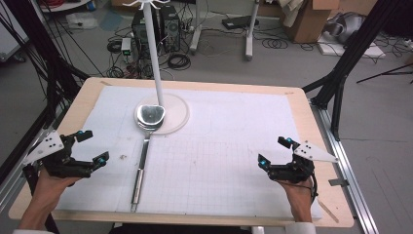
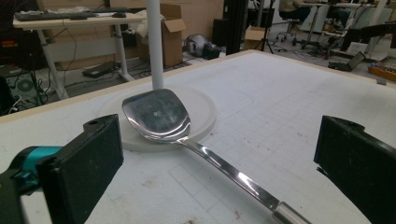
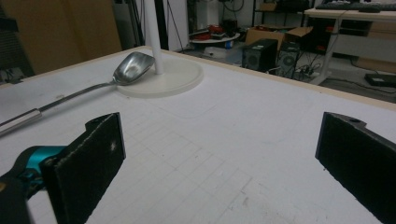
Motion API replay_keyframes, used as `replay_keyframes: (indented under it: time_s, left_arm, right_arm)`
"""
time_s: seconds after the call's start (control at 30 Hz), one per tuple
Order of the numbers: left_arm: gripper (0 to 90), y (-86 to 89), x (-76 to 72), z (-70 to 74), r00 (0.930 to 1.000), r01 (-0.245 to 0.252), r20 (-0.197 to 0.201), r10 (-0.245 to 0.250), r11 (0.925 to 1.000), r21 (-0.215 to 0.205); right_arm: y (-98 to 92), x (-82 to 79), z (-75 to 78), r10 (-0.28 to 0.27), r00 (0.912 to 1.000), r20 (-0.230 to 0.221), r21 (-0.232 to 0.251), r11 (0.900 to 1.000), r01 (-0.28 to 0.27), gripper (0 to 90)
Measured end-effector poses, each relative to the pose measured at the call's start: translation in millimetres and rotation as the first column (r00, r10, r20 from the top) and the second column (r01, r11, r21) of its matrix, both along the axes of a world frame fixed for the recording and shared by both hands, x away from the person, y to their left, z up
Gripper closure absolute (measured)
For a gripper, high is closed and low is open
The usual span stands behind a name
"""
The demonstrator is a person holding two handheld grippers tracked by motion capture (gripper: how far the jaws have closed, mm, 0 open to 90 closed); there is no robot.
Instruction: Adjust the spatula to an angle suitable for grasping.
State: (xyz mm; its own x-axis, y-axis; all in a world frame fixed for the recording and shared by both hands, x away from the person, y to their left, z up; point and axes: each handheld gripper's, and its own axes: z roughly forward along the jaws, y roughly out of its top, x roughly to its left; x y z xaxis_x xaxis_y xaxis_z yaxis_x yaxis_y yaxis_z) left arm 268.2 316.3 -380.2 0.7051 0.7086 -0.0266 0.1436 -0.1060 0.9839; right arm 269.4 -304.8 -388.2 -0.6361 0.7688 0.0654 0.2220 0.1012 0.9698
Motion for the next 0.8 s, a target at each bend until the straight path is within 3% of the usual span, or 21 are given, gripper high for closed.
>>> replay_keyframes:
  time_s: [0.8]
  left_arm:
    - [1.8, -4.1, -1.5, 5.3, 1.0000, -0.003, -0.004, 0.004, 0.9996, 0.027]
  right_arm:
    - [-1.2, -2.9, 0.1, -0.006, 1.0000, 0.001, -0.007, 1.000, 0.006, 0.4]
